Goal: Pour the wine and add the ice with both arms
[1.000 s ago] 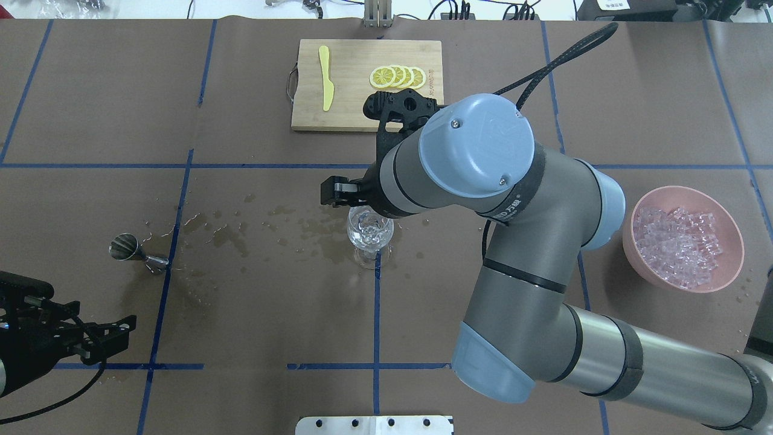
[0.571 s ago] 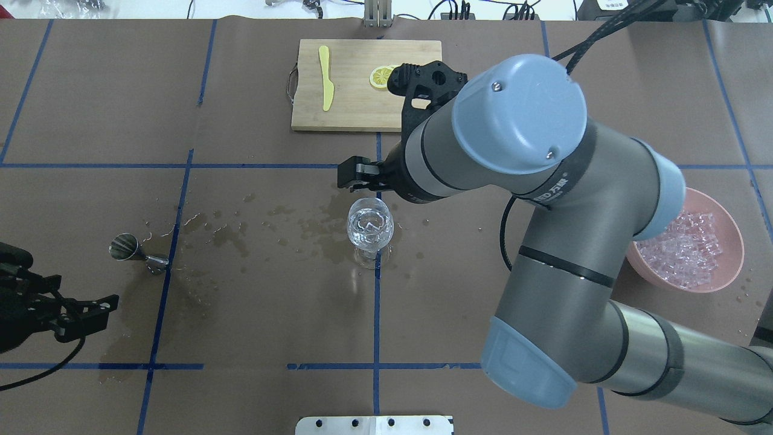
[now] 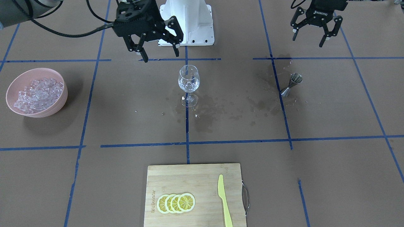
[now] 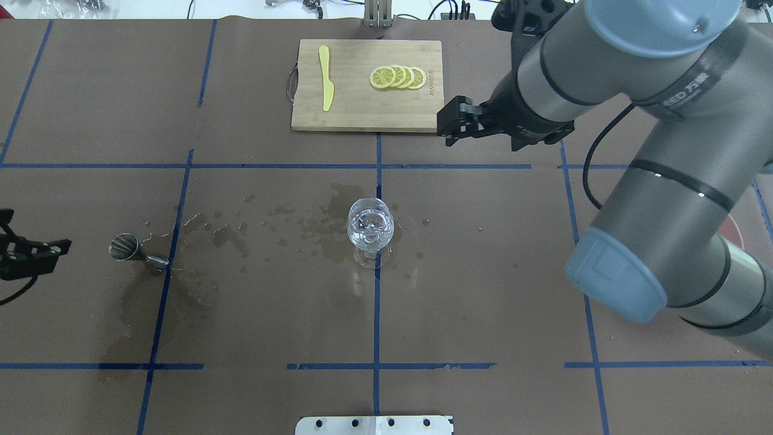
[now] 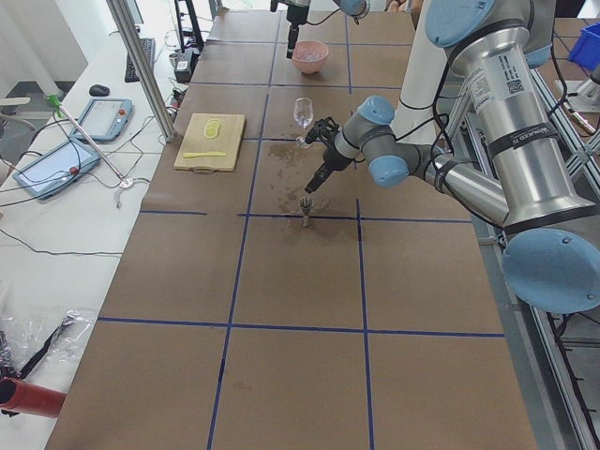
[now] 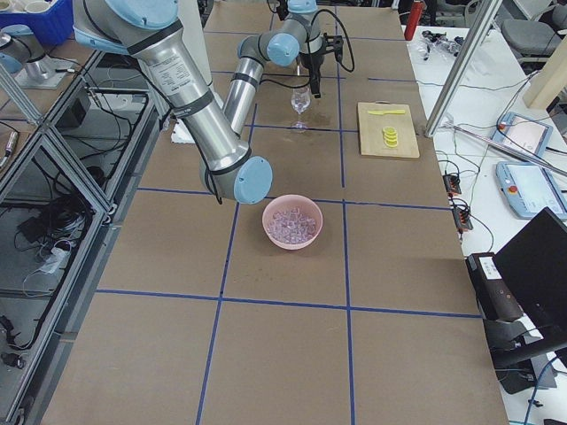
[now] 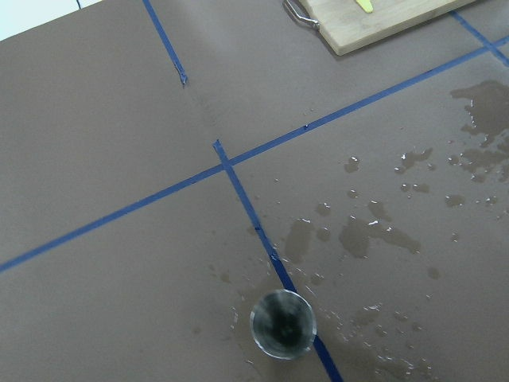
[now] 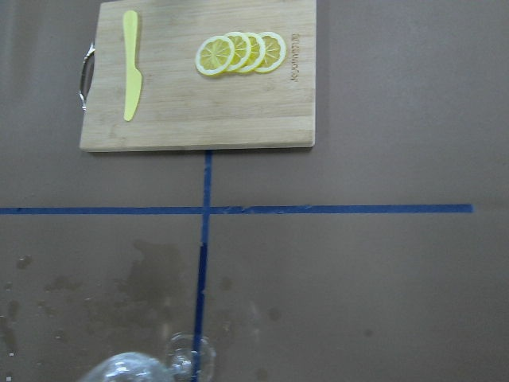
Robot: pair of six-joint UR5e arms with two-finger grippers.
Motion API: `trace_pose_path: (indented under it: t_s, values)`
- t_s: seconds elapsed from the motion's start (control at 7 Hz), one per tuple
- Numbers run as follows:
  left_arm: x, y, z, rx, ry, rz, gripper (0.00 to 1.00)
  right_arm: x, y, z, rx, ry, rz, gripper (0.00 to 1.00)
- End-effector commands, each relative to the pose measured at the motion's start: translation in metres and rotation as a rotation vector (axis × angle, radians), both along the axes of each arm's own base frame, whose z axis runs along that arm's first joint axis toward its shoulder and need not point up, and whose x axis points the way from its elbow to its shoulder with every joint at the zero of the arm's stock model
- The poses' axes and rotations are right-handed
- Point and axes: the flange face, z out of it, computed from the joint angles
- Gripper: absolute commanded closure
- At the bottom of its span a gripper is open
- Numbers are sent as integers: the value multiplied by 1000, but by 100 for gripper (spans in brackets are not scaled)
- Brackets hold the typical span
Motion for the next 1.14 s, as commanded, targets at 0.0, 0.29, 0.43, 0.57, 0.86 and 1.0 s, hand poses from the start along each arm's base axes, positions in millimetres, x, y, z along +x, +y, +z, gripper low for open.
trace_pose_path:
  t_s: [0.0,0.29,0.43,0.57,0.86,1.0]
  values:
    - [-69,-72,41,37,-35,37,0,53,-44,77,40,132,-71,0]
    - [-93,-104,82,29,-87,43,0,91,-77,150,66,257,-153,0]
    - [-106,-117,110,-36,-59,50,0,114,-93,182,85,296,-216,0]
    - [-117,-131,146,-98,-26,96,0,145,-105,219,70,291,-267,0]
    - [-135,-134,183,-206,-22,98,0,221,-99,304,79,293,-375,0]
    - [-149,-134,193,-283,-31,70,0,253,-88,333,56,261,-380,0]
